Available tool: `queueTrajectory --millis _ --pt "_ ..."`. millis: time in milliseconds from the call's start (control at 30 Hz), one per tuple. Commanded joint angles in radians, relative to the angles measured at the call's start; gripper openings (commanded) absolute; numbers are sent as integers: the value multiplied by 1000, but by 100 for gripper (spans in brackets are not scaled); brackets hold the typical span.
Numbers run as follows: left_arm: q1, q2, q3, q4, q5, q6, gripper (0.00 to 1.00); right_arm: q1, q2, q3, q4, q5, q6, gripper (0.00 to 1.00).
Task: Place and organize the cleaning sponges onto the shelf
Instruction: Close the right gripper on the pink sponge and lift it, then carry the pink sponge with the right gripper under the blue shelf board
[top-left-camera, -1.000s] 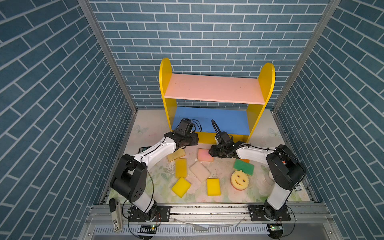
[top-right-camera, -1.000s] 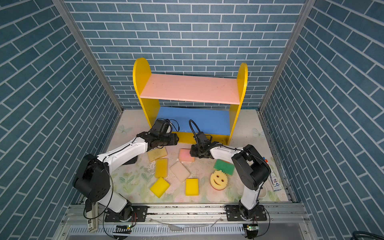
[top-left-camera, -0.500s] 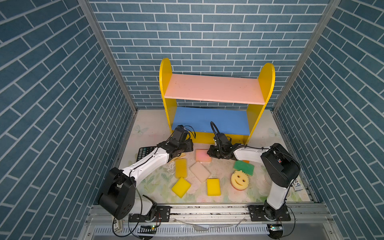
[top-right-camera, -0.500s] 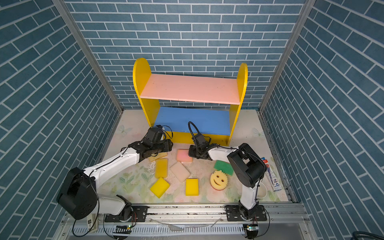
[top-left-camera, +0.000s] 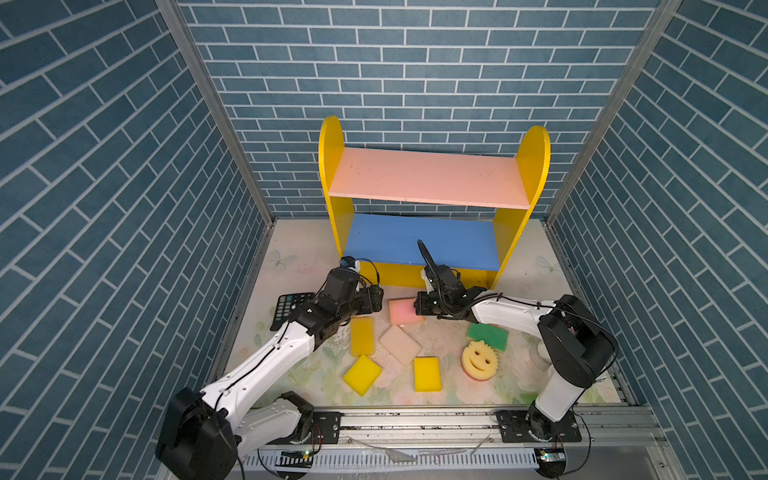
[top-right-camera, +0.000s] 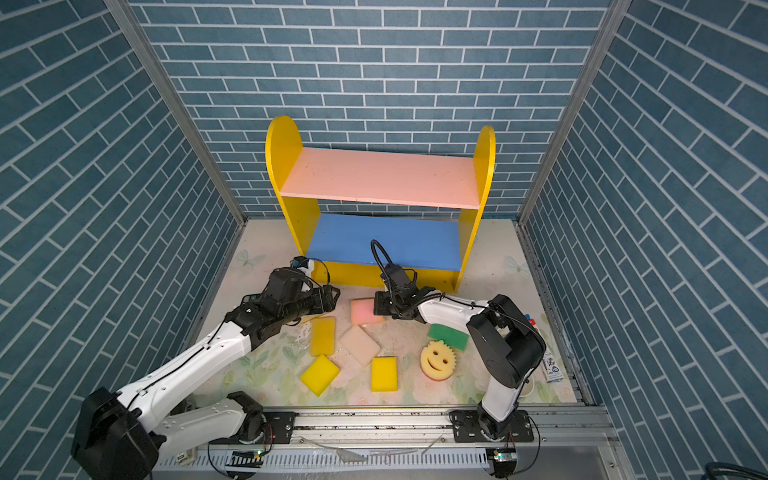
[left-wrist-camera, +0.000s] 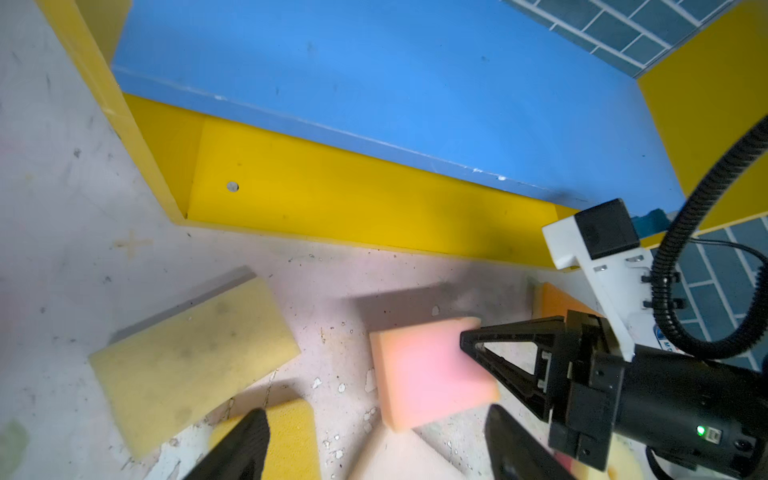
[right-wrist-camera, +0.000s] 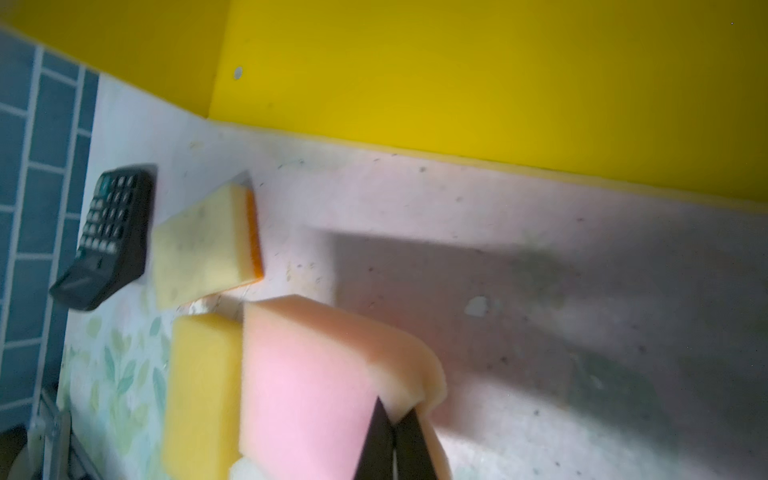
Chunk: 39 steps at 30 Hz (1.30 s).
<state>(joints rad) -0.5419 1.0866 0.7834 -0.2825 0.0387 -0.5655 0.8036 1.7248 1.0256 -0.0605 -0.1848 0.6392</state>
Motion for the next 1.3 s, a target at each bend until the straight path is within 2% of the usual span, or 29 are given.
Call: queueTrajectory --millis 0,200,300,400,500,600,700,833,1067,1267 --pt "-3 -46 -31 -32 42 50 88 33 -33 99 -110 -164 -200 0" --pt "0 -107 -49 -34 119 75 90 43 -22 191 -228 -368 -360 0" --pt "2 -137 -75 -14 169 73 90 43 -14 243 -285 -417 -415 0" --pt "5 -142 -82 -7 212 77 90 43 -16 268 -307 -390 -443 0" --pt "8 -119 -77 -23 205 82 93 44 -27 262 -267 -273 -440 0" --pt "14 -93 -67 -14 201 82 95 42 -27 268 -232 -208 -438 0" --pt "16 -79 -56 6 202 82 100 42 -17 290 -215 -241 -443 0" --pt "17 -84 -81 47 228 67 98 42 3 347 -265 -306 -457 0" --pt "20 -97 -139 133 427 17 92 43 -17 372 -314 -397 -477 0" --pt "24 -128 -186 189 512 -52 60 44 -66 350 -279 -397 -467 0"
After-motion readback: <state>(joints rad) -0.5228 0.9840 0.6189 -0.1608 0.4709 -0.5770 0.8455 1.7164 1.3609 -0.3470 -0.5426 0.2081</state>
